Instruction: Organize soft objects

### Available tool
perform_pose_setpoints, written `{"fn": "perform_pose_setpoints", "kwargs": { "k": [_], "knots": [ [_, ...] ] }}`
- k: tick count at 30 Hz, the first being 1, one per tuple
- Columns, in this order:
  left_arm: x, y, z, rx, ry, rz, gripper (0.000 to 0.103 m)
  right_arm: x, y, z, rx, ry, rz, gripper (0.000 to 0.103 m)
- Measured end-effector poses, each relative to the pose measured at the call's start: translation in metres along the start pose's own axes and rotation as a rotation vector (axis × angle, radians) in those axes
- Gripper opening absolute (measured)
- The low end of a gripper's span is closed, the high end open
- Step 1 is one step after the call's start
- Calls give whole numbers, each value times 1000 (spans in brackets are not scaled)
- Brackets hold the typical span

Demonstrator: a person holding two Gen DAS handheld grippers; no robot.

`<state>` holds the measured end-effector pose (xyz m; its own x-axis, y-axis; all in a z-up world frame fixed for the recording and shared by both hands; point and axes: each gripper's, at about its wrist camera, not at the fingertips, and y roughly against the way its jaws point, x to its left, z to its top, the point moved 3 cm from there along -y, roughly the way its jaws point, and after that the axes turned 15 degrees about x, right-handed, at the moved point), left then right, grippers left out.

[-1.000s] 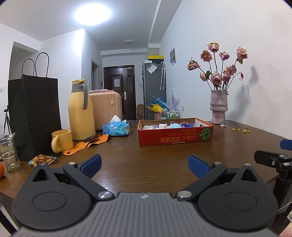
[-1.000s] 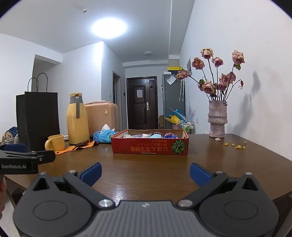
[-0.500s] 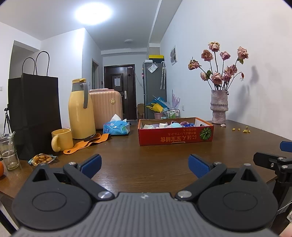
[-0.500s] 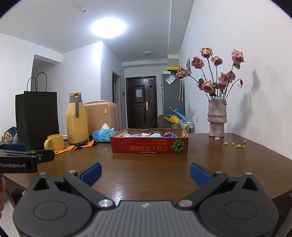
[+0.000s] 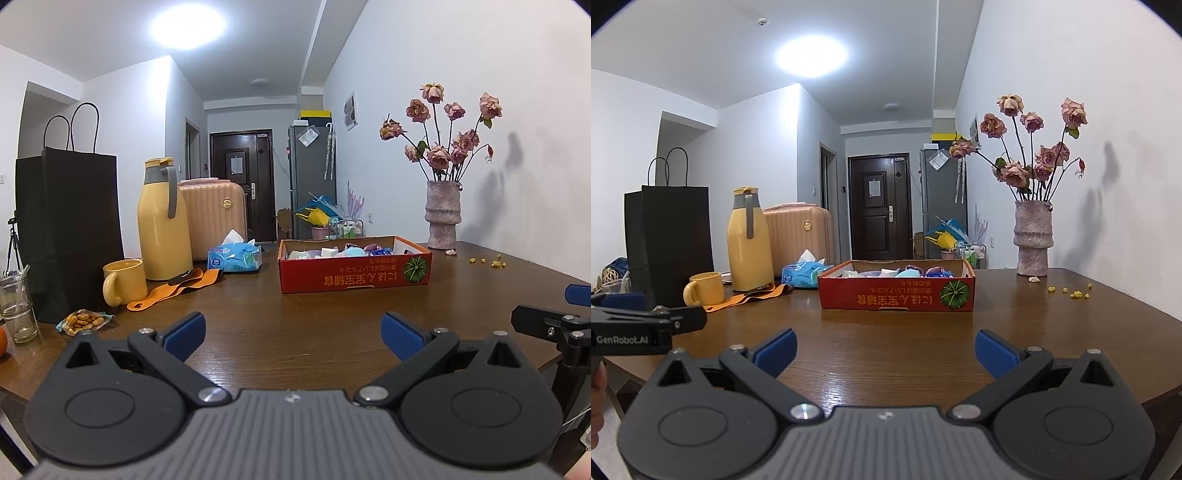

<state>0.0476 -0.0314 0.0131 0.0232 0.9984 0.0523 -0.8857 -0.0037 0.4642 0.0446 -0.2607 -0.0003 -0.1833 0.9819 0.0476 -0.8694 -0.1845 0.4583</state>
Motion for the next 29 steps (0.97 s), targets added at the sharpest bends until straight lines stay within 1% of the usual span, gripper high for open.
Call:
{"fn": "perform_pose_setpoints", "kwargs": {
  "k": [21, 24, 27, 29],
  "knots": [
    [3, 0, 2, 3, 5, -7, 103, -1, 1, -2, -13, -6, 1, 103],
    [5, 0, 3, 7, 16, -21, 103, -1, 2, -2, -19, -8, 5, 103],
    [6, 0, 3, -8, 36, -22, 103, -1, 1, -3, -15, -9, 5, 103],
    [4, 2, 1, -23, 12, -18, 103, -1, 0, -3, -13, -10, 5, 103]
  ]
}}
